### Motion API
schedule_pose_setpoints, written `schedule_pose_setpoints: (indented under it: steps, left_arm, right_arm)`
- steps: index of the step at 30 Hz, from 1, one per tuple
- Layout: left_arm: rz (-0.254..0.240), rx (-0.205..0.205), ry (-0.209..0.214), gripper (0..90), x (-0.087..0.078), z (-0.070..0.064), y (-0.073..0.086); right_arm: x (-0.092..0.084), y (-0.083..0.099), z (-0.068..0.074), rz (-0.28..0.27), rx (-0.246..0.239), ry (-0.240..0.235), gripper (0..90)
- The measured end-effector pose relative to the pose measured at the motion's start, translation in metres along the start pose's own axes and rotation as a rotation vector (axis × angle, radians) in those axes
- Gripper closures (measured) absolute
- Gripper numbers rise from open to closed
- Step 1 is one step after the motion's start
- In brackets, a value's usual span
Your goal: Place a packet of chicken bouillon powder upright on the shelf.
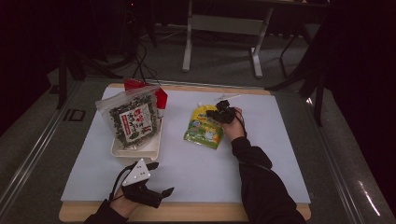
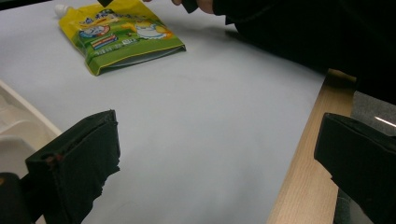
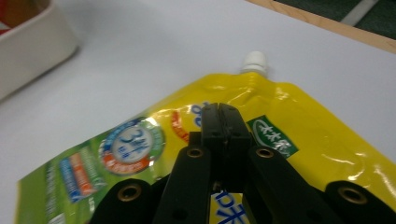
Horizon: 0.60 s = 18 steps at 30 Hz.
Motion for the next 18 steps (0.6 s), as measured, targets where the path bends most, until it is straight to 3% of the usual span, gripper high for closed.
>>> schedule_pose_setpoints:
  steps: [11,18]
  left_arm:
    - [0.001,-0.011,-0.013,1.3,-0.003,0.0,0.002]
    - [0.001,-0.014,-0.021,1.3,-0.006,-0.001,0.005]
  right_arm:
    - [0.022,-0.009,-0.008,0.026,0.024,0.022,90.0]
    - [0.035,-0.021,-0.013,0.039,0.032,0.062,90.0]
Point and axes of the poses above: each handheld gripper's, and its own axes: x roughly forward along the jaws, y roughly out of its underside, z roughly to its left, the point moved 2 cm from there along x, roughly forward along the jaws, and after that the axes turned 8 degrees about y, right-handed, at the moved point
